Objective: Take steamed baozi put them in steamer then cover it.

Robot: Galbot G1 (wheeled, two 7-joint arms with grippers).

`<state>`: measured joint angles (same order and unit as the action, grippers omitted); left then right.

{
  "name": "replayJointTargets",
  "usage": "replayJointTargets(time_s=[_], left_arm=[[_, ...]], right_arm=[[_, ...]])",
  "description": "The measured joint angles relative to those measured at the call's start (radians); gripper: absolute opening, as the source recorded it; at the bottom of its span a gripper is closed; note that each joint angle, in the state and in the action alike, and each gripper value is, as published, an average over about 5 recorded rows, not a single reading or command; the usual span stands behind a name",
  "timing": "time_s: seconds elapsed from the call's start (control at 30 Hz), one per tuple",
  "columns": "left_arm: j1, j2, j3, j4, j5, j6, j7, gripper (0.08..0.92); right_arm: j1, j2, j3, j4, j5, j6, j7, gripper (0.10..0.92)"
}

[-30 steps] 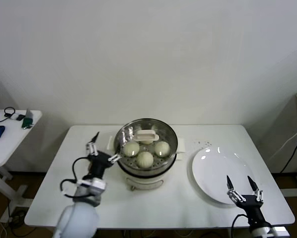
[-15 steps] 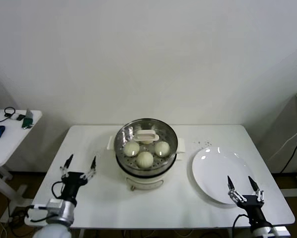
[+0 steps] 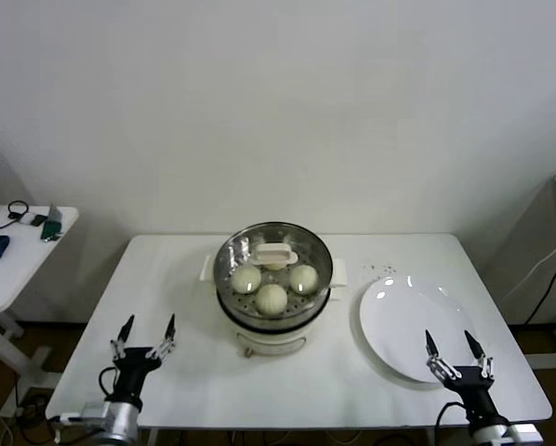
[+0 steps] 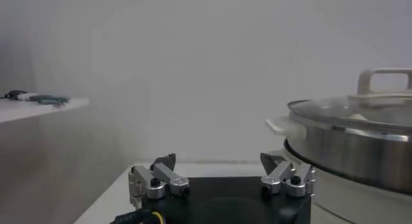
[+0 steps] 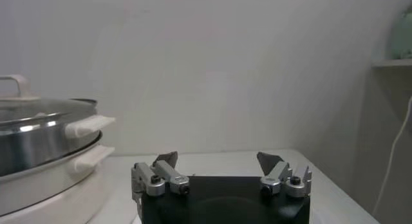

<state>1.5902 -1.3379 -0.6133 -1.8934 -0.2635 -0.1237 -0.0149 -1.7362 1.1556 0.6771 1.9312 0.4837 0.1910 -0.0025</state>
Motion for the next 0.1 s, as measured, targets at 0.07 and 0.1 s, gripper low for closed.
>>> replayJointTargets(time_s=[0.07,0.1], left_arm=[[0.002,-0.001,0.002,0.003,-0.005,-0.005,0.002,0.823],[0.002,-0.001,0.003,0.003,-0.007,-0.006,0.002,0.823]], right_arm=[[0.000,0.000,0.000,0.000,0.000,-0.001,0.000,0.823],[0.001,0.000,0.000,0.000,0.000,-0.001,0.000,0.823]])
